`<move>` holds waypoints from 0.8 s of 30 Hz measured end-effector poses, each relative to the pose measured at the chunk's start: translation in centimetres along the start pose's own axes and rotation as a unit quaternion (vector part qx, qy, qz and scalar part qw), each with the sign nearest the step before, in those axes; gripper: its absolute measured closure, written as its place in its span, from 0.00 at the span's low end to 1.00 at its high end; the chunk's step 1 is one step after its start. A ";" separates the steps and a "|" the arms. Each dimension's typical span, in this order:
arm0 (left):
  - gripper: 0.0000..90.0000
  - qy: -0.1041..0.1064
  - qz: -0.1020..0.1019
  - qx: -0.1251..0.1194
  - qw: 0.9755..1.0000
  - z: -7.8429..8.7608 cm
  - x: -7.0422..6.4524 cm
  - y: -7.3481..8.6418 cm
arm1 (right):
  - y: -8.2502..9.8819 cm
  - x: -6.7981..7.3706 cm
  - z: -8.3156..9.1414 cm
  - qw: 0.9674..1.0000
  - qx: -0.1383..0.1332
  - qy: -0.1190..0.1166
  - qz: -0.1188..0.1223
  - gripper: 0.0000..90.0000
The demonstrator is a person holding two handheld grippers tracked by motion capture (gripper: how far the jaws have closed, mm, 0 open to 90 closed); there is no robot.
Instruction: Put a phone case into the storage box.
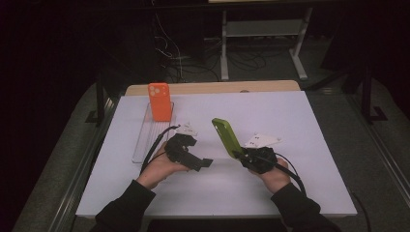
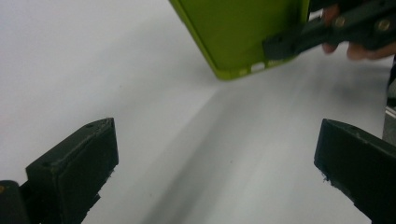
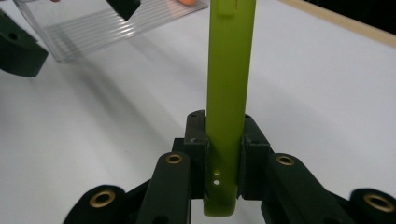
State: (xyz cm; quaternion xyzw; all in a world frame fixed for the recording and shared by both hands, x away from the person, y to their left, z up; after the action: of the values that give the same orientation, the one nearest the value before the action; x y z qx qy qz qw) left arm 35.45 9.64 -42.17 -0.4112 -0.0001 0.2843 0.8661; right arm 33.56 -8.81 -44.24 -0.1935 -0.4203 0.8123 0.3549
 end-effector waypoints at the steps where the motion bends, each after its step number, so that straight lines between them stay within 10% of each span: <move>1: 0.00 -0.003 -0.003 0.001 1.000 0.1 0.1 -0.1 | 0.0 0.2 0.0 1.000 0.000 -0.005 -0.007 0.84; 12: 0.00 0.004 0.038 -0.073 0.997 0.4 0.8 -2.5 | -0.2 0.9 -0.2 1.000 -0.004 -0.018 -0.010 0.84; 24: 0.00 0.015 0.044 -0.098 0.994 -0.6 0.5 -4.5 | -0.8 0.9 0.0 0.997 -0.025 -0.039 -0.060 0.84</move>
State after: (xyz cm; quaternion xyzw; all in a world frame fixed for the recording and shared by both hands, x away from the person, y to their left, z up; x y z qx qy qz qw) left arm 38.21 7.16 -39.49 -0.4977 0.0030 0.3147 0.8083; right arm 33.28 -7.83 -43.56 -0.1454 -0.4646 0.7860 0.3812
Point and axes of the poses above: each handheld gripper's, and its own axes: z roughly backward along the jaws, y roughly out of its underside, x roughly to its left, the point moved 6 cm from there along -z, roughly forward along the jaws, and after that the axes turned 3 degrees about y, right-handed, at the moved point
